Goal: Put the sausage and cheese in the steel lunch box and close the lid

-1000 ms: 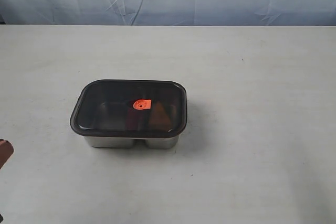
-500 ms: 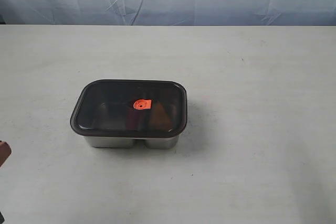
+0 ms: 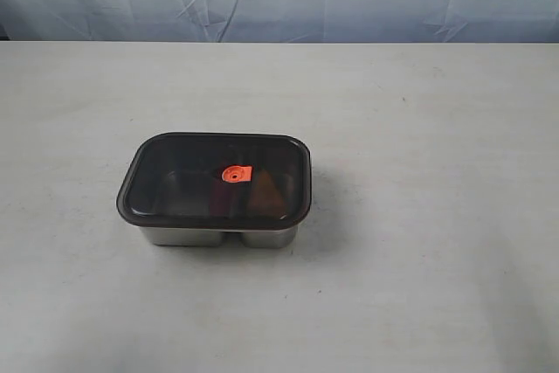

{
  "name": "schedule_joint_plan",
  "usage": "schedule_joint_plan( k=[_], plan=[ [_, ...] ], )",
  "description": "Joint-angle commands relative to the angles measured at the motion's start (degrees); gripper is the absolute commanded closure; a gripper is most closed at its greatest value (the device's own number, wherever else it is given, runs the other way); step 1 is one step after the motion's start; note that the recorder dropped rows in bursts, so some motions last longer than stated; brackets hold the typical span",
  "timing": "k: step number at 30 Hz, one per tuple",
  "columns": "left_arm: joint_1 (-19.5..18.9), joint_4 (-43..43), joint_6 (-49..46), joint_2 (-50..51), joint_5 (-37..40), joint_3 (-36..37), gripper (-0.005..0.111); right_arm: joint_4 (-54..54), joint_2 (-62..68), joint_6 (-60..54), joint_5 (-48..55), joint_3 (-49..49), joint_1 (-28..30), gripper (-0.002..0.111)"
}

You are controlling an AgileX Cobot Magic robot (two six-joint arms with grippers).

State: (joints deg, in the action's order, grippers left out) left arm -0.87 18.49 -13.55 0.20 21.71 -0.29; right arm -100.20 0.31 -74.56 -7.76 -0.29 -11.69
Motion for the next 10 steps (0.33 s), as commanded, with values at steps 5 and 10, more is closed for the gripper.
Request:
schedule_joint_plan(
  k=[5, 10],
  plan=[
    [-0.13, -14.85, 13.97, -0.20, -2.20, 0.29, 0.107, 0.25, -0.31, -0.25, -0.32, 0.29, 0.31, 0.109],
    [-0.13, -18.16, 16.46, -0.20, -2.42, 0.29, 0.107, 0.25, -0.31, -0.25, -0.48, 0.29, 0.31, 0.109]
  ],
)
